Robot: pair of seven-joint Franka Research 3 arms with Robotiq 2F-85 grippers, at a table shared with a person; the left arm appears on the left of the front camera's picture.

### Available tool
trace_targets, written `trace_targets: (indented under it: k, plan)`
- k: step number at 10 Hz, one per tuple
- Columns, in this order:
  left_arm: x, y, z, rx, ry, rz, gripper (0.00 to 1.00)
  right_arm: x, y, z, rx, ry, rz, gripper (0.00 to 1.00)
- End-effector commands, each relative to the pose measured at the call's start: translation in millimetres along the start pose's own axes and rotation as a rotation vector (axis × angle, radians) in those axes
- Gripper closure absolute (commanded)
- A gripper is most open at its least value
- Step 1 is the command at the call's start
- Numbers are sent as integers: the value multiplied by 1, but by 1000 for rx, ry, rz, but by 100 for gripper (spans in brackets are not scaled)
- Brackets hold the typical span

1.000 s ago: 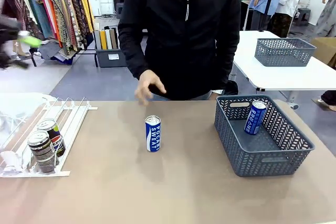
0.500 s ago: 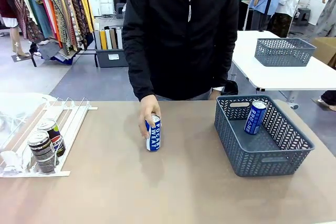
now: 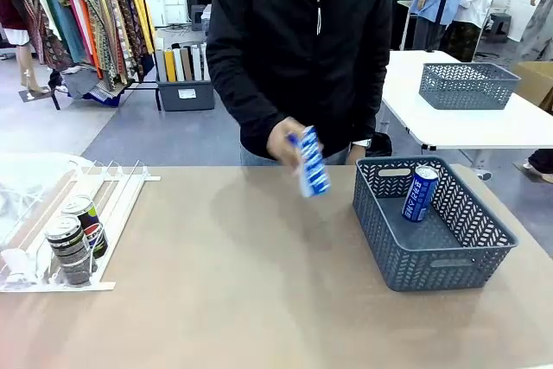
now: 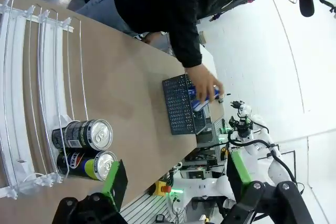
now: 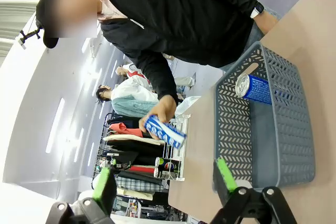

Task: Retrieve and store the cans from the dispenser.
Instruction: Pick up one can from the Automatic Can Dispenser and place it in the middle of the table.

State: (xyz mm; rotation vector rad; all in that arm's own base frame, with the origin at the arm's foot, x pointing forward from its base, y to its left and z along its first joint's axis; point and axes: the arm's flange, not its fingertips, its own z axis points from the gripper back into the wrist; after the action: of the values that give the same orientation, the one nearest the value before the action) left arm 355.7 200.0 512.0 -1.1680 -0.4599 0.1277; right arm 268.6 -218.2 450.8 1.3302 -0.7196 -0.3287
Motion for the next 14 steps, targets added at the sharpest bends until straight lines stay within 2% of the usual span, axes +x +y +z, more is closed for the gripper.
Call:
trace_targets:
  k: [1, 9, 10, 11, 12, 13, 14]
  plan:
    - [0, -3, 2, -21, -9, 18, 0, 1, 2, -1, 15, -10, 7, 0]
    - [-1, 0, 2, -3, -1, 3, 0, 1, 2, -1, 15, -10, 7, 0]
    - [-1, -17, -14, 155, 144, -44, 0, 1, 2, -1, 15, -10, 7, 0]
    - [-5, -41, -39, 306, 279, -70, 0, 1, 2, -1, 15, -10, 7, 0]
    - [-17, -66, -74, 479, 424, -146, 0, 1, 2, -1, 15, -10, 7, 0]
    - [-29, -81, -103, 567, 600, -251, 0, 1, 2, -1, 15, -10, 7, 0]
    - [-34, -88, -124, 699, 626, -282, 0, 1, 2, -1, 15, -10, 7, 0]
